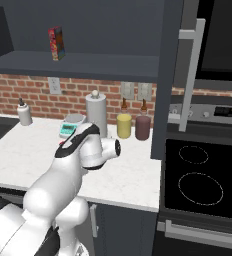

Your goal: Pick the yogurt and place it on the digital scale for weighing, and close the cabinet.

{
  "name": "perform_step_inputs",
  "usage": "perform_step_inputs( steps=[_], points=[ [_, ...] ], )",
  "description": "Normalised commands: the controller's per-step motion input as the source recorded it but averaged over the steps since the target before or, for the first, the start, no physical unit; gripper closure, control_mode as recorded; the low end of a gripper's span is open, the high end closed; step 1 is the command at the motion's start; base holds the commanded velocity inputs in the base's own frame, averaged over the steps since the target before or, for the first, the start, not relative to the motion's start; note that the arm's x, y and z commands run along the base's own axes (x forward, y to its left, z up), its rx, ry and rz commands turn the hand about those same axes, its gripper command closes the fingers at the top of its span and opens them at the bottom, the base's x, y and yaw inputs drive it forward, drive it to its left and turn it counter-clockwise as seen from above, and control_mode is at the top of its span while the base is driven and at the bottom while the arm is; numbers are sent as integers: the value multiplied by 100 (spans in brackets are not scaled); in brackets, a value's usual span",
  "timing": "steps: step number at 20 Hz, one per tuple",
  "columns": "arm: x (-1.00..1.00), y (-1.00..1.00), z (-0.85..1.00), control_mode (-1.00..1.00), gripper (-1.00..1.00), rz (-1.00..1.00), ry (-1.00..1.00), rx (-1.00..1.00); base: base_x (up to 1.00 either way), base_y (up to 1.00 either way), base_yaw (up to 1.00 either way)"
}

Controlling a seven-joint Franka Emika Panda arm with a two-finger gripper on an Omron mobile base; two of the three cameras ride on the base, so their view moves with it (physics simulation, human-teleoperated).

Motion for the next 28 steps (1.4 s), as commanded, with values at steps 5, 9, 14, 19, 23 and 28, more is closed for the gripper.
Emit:
perform_step_inputs(
  steps=[5,9,14,19,23,28],
  points=[
    [10,1,-25,-100,100,0,0,0,0,0,0],
    [4,0,-18,-100,100,0,-2,0,0,0,0],
    [0,0,-16,-100,100,0,-4,0,0,0,0],
    [11,16,-23,-100,100,0,-1,-3,0,0,0],
    [15,5,-17,-100,100,0,0,0,0,0,0],
    [12,0,-1,-100,100,0,0,0,0,0,0]
  ],
)
